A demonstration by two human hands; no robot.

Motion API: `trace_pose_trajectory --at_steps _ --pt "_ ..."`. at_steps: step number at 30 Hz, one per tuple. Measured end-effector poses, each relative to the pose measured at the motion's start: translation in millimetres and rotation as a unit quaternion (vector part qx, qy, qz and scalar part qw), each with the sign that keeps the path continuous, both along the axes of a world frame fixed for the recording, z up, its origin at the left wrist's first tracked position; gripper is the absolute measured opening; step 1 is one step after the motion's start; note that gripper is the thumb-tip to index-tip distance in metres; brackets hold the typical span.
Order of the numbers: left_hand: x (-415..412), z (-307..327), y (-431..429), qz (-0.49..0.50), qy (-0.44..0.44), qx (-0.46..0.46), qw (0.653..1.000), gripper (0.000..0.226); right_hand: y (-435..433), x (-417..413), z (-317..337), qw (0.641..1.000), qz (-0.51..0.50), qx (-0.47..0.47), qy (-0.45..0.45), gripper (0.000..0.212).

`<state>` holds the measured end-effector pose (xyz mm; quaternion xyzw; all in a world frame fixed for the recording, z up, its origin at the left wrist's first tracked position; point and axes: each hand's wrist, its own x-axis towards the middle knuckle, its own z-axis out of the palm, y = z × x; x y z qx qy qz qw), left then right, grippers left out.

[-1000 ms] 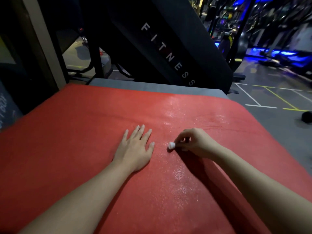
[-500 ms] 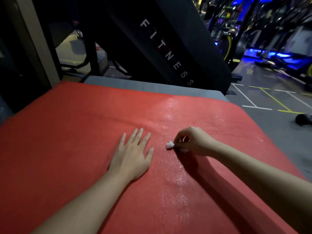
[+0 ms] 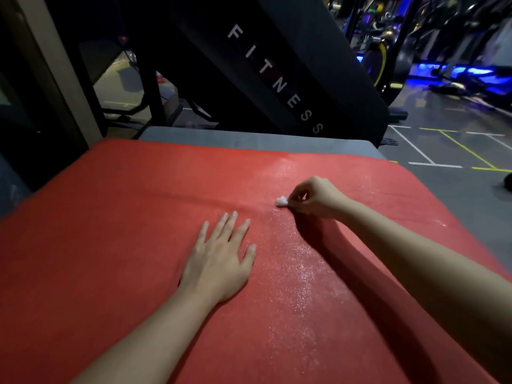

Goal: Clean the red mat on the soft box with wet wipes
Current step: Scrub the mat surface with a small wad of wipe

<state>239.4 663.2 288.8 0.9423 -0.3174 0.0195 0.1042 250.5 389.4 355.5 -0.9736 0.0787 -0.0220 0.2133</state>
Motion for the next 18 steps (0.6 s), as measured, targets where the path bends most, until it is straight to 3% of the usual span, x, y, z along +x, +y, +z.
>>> trace_pose_trajectory --at_steps 3,8,13,18 --pt "-0.7 -0.6 0.1 -0.002 -0.003 0.003 1.0 0.077 -0.3 -13.9 -1.6 0.999 0.039 0.003 0.021 0.006" --pt "2.2 -1.9 0.5 0.003 -0.003 0.0 1.0 0.075 -13.3 35.7 -6.6 0.998 -0.033 -0.039 -0.025 0.006" --pt "1.7 0.0 -0.1 0.006 -0.008 0.013 1.0 0.076 -19.7 60.3 -2.7 0.994 -0.096 -0.045 -0.034 0.031" --pt "-1.2 1.6 -2.1 0.003 -0.003 0.009 1.0 0.076 -5.2 29.7 -8.7 0.999 -0.028 -0.044 0.008 0.046"
